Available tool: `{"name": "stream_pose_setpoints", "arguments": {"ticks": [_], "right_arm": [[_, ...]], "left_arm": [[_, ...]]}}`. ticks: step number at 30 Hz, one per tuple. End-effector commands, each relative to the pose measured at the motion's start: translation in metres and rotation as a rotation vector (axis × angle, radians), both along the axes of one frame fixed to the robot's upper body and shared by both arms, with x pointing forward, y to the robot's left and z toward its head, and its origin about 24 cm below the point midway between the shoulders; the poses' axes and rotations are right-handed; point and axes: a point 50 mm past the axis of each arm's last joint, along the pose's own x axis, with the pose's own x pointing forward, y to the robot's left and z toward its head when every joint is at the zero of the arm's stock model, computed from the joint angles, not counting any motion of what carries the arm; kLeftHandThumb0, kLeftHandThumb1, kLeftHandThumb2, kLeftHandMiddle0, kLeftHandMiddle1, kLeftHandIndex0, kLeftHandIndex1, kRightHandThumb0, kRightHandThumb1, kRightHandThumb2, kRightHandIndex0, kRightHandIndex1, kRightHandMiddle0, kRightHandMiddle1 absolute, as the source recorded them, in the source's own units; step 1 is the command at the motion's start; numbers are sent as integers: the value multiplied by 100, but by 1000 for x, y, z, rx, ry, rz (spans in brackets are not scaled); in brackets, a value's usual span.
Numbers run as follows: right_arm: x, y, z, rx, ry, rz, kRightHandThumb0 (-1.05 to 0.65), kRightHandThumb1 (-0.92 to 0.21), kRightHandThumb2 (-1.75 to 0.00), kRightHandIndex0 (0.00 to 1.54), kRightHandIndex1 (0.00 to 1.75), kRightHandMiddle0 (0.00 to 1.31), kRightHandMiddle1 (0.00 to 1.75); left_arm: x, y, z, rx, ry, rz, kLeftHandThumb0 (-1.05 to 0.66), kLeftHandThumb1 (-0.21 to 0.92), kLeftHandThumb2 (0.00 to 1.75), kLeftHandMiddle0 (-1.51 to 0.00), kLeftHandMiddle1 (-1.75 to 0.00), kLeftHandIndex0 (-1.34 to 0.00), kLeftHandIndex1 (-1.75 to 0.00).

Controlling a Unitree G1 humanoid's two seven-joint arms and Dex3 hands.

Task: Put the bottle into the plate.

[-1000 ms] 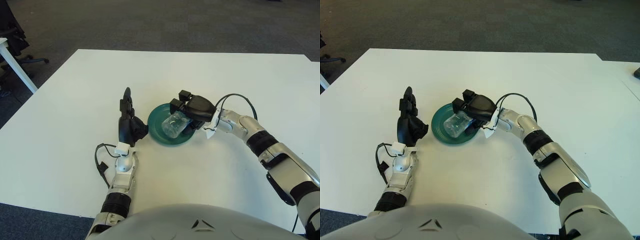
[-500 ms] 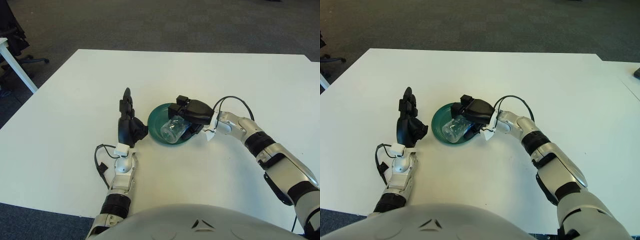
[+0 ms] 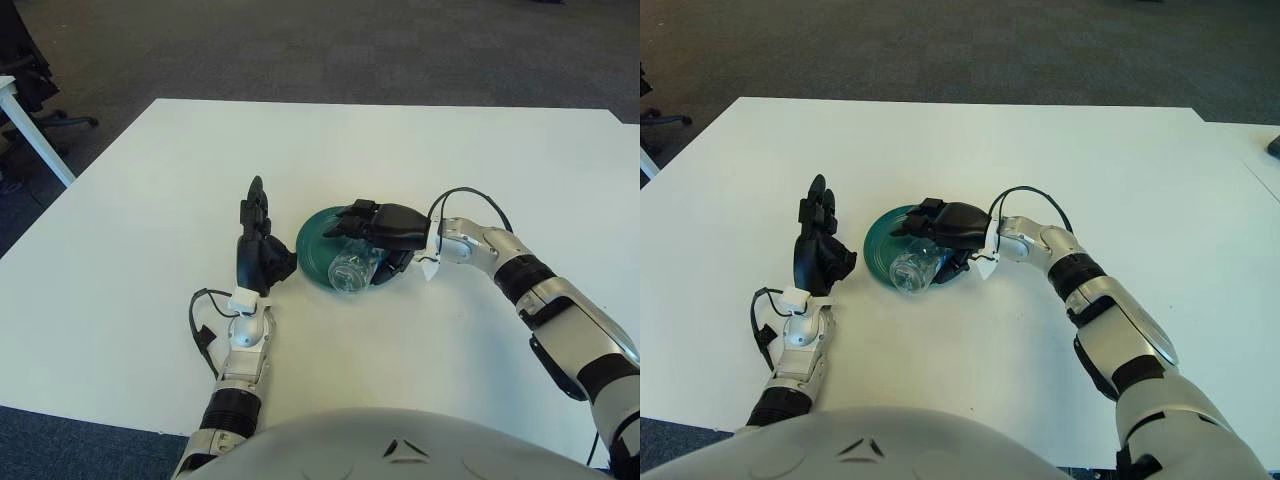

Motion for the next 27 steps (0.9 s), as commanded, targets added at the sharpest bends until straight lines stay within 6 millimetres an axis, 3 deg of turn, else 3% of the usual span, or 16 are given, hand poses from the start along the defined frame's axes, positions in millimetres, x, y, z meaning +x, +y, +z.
{"name": "stream_pose_setpoints", "arguments": {"ticks": [1, 15, 24, 27], "right_arm": [[5, -2, 7, 8, -23, 8, -105, -92, -91, 0, 0, 0, 1], [7, -4, 12, 61, -8, -12, -105, -92, -90, 0, 0, 0, 0], [14, -6, 9, 252, 119, -162, -105, -92, -88, 5, 2, 4, 2], [16, -7, 10, 351, 154, -230, -102, -92, -80, 23, 3, 4, 51]], "left_arm": [[-30, 9, -41, 57, 207, -4, -99, 92, 116, -12, -1, 0, -37], [-27, 9, -41, 63, 202, -23, -100, 92, 117, -12, 0, 0, -37], [-27, 12, -43, 69, 214, -20, -99, 92, 116, -13, -1, 0, -39], [-27, 13, -43, 69, 224, -15, -97, 92, 113, -16, -2, 0, -44]]}}
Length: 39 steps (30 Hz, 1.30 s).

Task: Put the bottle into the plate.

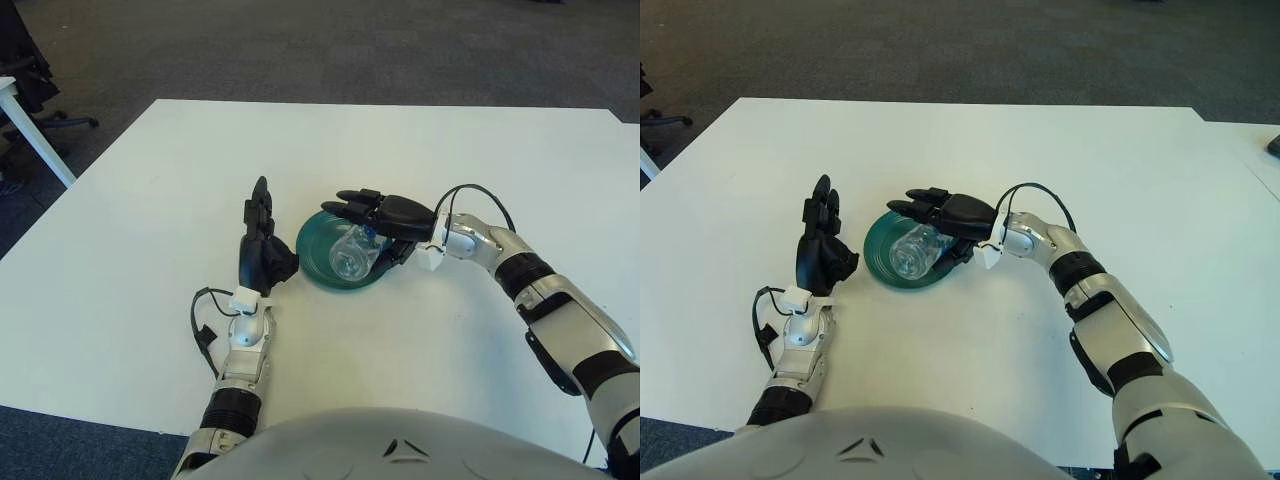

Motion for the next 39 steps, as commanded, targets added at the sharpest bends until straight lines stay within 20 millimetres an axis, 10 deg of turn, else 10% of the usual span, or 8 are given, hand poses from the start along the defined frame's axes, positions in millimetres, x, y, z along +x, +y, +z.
{"name": "stream_pose_setpoints", "arguments": {"ticks": [1, 14, 39], "right_arm": [[2, -2, -2, 135, 58, -95, -100, -92, -78, 29, 4, 4, 64], [5, -3, -4, 495, 266, -256, -85, -92, -71, 62, 15, 20, 96], [6, -8, -8, 652, 405, -266, -88, -92, -82, 60, 12, 21, 98]], "left_arm": [[-28, 14, -42, 58, 220, 15, -96, 92, 112, -17, -2, 0, -46], [-26, 19, -46, 47, 275, 7, -90, 92, 105, -27, -3, 0, -74], [-25, 19, -45, 68, 290, 1, -92, 92, 106, -23, 0, 0, -64]]}}
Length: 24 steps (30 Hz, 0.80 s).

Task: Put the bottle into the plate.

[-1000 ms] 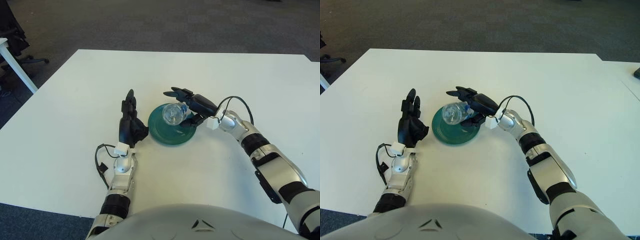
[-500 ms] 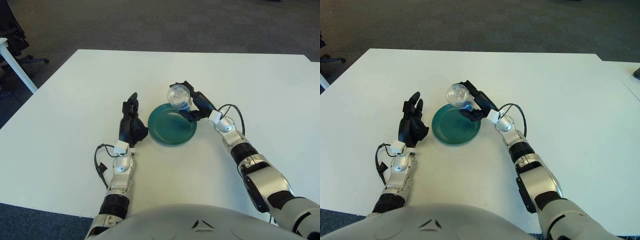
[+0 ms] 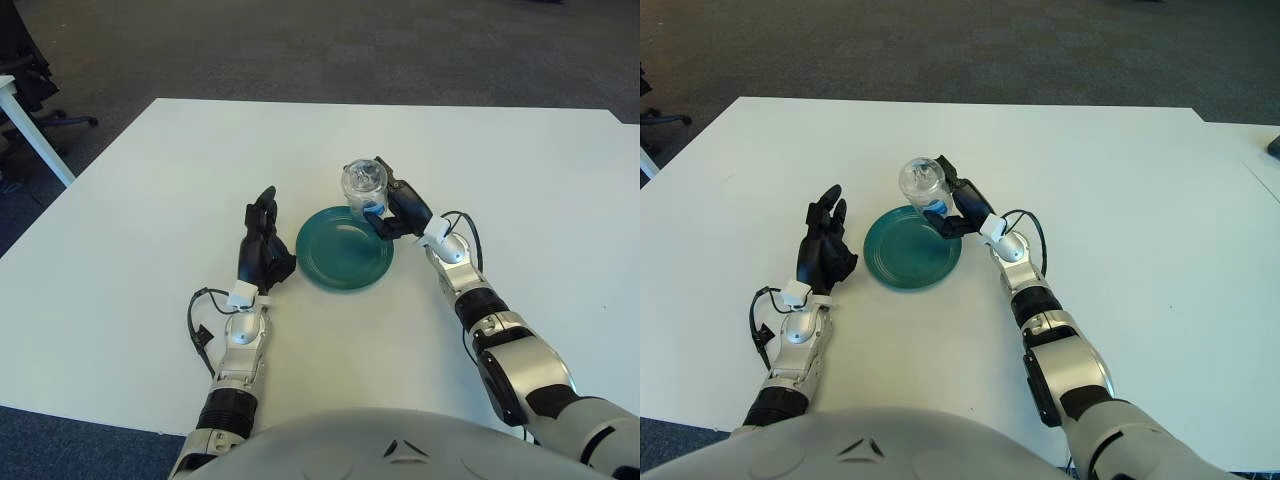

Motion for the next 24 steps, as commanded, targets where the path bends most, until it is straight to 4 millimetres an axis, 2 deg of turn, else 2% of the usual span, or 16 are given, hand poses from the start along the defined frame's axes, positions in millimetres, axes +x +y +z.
{"name": "stream_pose_setpoints", "arguments": {"ticks": [1, 16, 18, 19, 20, 21, 24], "right_arm": [[0, -2, -1, 0, 6, -3, -88, -92, -82, 60, 12, 22, 99], [-1, -6, -2, -40, 2, -6, -91, -92, -80, 64, 14, 26, 105], [-1, -6, -2, -43, 0, -11, -85, -92, -73, 56, 58, 26, 118], [0, -7, -2, -54, -8, -22, -84, -92, -72, 54, 66, 26, 121], [0, -7, -2, -61, -14, -30, -77, -92, -67, 55, 99, 30, 136], [-1, -9, 0, -104, -59, -50, -73, -92, -64, 55, 123, 32, 146], [-3, -9, 5, -205, -176, -74, -65, -92, -59, 63, 158, 44, 165]], "left_arm": [[-28, 14, -35, 69, 174, 11, -92, 92, 107, -23, 0, 0, -63], [-29, 11, -34, 48, 169, 14, -91, 92, 106, -23, 0, 0, -60], [-29, 11, -33, 46, 171, 14, -91, 92, 106, -22, 0, 0, -59], [-29, 10, -33, 45, 172, 15, -91, 92, 106, -22, 0, 0, -58], [-29, 10, -33, 44, 172, 15, -92, 92, 106, -21, 0, 0, -57], [-29, 10, -33, 46, 172, 14, -92, 92, 106, -20, 0, 0, -56], [-28, 9, -33, 49, 169, 12, -93, 92, 106, -18, 0, 0, -52]]}}
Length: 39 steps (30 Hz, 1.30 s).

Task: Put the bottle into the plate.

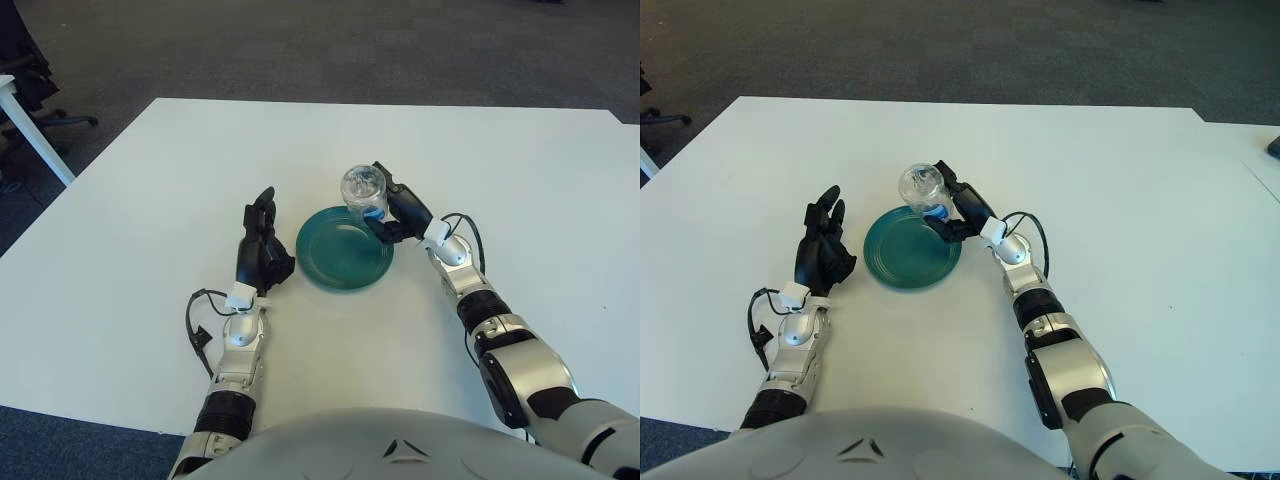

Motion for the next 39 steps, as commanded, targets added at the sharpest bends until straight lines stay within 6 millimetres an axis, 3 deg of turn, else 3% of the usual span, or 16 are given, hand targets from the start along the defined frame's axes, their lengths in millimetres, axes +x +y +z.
{"name": "stream_pose_setpoints", "arguments": {"ticks": [1, 4, 6, 9, 14, 19, 22, 28, 39], "right_arm": [[-2, -5, 10, -122, -162, -27, -64, -92, -58, 66, 164, 49, 169], [-5, -4, 14, -280, -273, 20, -66, -92, -58, 66, 170, 48, 172], [-6, -5, 15, -379, -325, 54, -78, -92, -65, 55, 150, 38, 164], [-7, -7, 17, -468, -377, 79, -84, -92, -68, 51, 124, 33, 148], [-6, -9, 18, -620, -446, 124, -87, -92, -71, 49, 93, 28, 130], [-3, -9, 22, -735, -511, 178, -84, -92, -73, 47, 46, 14, 106], [-2, -9, 23, -778, -532, 201, -83, -92, -73, 45, 27, 6, 98], [2, -8, 25, -844, -555, 235, -82, -92, -73, 40, 13, 1, 87], [5, -9, 24, -985, -580, 317, -91, -92, -78, 30, 3, 0, 61]], "left_arm": [[-26, 7, -33, 40, 165, 10, -93, 92, 107, -17, 0, 0, -51], [-25, 6, -33, 42, 158, 4, -94, 92, 107, -16, 0, 0, -48], [-25, 6, -32, 41, 153, 0, -95, 92, 107, -13, 0, 0, -44], [-25, 5, -32, 39, 150, -4, -97, 92, 108, -11, 0, 0, -41], [-24, 5, -32, 34, 148, -7, -98, 92, 108, -9, 0, 0, -38], [-24, 4, -32, 30, 149, -3, -99, 92, 109, -9, 0, 0, -36], [-24, 3, -31, 28, 149, 0, -99, 92, 109, -9, 0, 0, -36], [-23, 2, -31, 25, 145, 6, -99, 92, 110, -9, -1, 0, -36], [-23, -1, -30, 8, 135, 16, -97, 92, 110, -10, -1, 0, -35]]}}
